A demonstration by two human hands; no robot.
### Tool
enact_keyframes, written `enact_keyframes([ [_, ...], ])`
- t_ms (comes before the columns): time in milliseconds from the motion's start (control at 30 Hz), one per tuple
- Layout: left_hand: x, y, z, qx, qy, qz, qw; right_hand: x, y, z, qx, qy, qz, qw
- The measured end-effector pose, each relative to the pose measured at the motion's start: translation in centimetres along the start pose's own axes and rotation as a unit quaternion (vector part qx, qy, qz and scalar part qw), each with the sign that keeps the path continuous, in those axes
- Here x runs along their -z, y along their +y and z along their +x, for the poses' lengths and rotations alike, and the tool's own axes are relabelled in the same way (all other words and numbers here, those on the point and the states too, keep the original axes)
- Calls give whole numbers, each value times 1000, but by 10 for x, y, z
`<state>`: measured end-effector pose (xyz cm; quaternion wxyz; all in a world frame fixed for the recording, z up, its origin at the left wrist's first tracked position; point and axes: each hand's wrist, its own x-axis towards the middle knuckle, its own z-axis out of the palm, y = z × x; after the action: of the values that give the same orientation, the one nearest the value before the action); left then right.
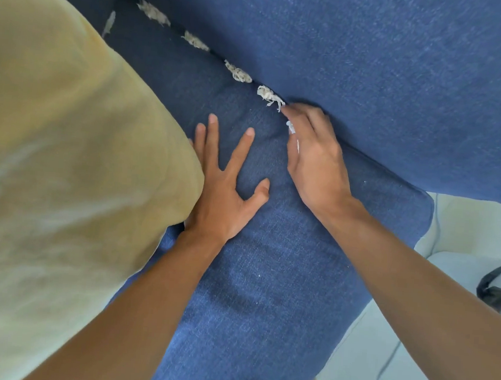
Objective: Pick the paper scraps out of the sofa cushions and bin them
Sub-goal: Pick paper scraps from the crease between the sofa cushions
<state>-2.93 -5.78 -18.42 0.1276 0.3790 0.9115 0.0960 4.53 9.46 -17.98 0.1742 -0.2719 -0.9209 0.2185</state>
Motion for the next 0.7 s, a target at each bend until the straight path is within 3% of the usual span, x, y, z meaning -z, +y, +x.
enact_keyframes([
  [167,-2,-7,0,24,2,-3,1000,-13,-3,17,51,-11,-23,998],
  [300,-4,-4,3,12,-10,20,1000,-29,-8,24,75,-56,-122,988],
  [467,-5,-6,5,-53,0,37,998,-33,-16,31,26,-97,-155,983],
  [700,-6,-6,8,-58,3,27,998,-33,-17,31,15,-87,-120,989],
])
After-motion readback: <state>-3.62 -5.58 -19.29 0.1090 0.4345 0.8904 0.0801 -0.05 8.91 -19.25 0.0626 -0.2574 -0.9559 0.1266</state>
